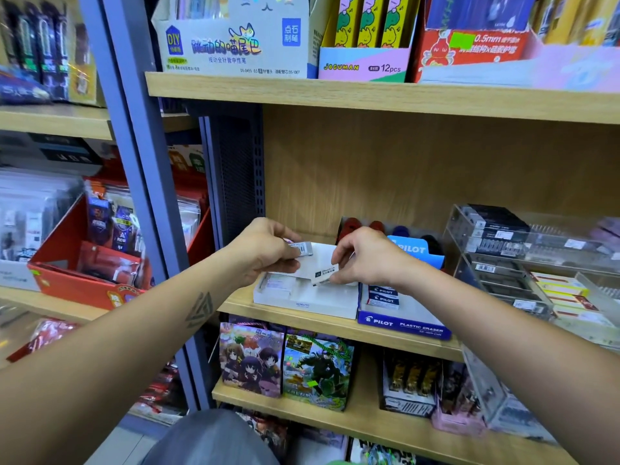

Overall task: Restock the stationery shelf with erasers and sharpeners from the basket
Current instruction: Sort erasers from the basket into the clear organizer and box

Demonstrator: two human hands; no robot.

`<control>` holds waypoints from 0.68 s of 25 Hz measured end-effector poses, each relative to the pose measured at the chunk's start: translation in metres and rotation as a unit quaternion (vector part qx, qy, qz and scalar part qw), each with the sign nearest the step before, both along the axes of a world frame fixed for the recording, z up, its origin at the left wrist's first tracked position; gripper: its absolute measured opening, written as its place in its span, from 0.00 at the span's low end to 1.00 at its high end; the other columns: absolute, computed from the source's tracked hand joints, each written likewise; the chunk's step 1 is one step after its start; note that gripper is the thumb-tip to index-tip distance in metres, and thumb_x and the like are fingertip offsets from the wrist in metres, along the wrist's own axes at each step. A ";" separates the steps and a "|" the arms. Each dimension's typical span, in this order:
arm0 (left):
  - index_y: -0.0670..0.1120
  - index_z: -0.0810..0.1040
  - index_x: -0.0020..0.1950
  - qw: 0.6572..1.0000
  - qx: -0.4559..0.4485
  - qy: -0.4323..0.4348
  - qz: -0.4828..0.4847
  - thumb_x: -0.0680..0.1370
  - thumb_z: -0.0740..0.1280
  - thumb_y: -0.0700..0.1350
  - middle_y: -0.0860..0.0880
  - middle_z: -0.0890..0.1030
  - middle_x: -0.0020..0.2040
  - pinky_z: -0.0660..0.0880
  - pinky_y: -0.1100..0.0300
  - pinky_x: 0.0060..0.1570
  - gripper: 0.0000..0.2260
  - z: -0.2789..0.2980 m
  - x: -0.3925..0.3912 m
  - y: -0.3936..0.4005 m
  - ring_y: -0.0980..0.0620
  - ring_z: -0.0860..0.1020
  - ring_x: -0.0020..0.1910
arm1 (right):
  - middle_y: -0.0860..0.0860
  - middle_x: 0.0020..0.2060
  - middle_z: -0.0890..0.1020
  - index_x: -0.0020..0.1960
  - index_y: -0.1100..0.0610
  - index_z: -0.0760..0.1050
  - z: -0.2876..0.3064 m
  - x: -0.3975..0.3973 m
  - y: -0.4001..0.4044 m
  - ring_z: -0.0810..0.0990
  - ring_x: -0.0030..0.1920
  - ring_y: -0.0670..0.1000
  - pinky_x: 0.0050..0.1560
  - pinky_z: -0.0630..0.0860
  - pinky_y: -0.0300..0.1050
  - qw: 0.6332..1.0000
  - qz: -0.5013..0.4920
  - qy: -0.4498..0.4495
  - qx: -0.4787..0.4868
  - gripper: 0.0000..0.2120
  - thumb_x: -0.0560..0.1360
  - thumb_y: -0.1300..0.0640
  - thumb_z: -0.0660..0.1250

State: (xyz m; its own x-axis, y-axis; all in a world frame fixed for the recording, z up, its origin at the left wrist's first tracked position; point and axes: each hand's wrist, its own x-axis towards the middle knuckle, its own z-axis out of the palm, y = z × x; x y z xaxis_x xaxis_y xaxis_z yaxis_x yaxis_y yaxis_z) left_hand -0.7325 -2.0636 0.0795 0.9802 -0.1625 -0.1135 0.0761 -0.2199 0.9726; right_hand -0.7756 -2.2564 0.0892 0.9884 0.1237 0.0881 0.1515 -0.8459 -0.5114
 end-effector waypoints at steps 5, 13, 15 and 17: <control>0.33 0.77 0.56 0.993 -0.086 -0.049 -0.070 0.77 0.67 0.28 0.35 0.81 0.47 0.83 0.57 0.43 0.08 0.032 -0.013 -0.043 0.45 0.84 0.38 | 0.48 0.39 0.85 0.50 0.55 0.85 0.041 -0.019 -0.028 0.84 0.43 0.49 0.48 0.81 0.46 0.999 -0.019 -0.039 -0.011 0.12 0.68 0.58 0.80; 0.41 0.80 0.56 0.976 -0.103 -0.167 -0.090 0.74 0.74 0.35 0.42 0.84 0.41 0.82 0.52 0.40 0.12 0.080 -0.031 -0.159 0.46 0.83 0.37 | 0.45 0.33 0.80 0.52 0.57 0.83 0.087 -0.070 -0.175 0.77 0.35 0.45 0.38 0.72 0.40 0.972 -0.171 -0.158 0.034 0.11 0.71 0.61 0.76; 0.41 0.82 0.52 0.969 -0.073 -0.205 -0.115 0.75 0.73 0.35 0.42 0.83 0.39 0.79 0.54 0.39 0.07 0.084 -0.037 -0.197 0.47 0.80 0.35 | 0.49 0.39 0.83 0.54 0.57 0.82 0.085 -0.081 -0.219 0.80 0.41 0.48 0.45 0.76 0.42 0.961 -0.218 -0.164 0.039 0.12 0.71 0.60 0.76; 0.40 0.83 0.47 0.964 -0.056 -0.222 -0.133 0.75 0.72 0.33 0.41 0.81 0.38 0.78 0.53 0.43 0.04 0.083 -0.041 -0.233 0.48 0.78 0.33 | 0.52 0.44 0.85 0.52 0.57 0.83 0.080 -0.088 -0.254 0.83 0.46 0.50 0.51 0.79 0.46 0.955 -0.257 -0.145 0.022 0.11 0.71 0.59 0.77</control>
State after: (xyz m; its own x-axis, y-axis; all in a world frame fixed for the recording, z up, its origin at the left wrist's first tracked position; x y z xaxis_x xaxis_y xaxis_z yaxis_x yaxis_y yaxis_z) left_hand -0.7731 -2.2962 0.1628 0.8501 -0.4020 0.3403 -0.3975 -0.0657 0.9153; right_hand -0.8640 -2.5103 0.1689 0.8506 -0.3825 0.3609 -0.1382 -0.8247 -0.5484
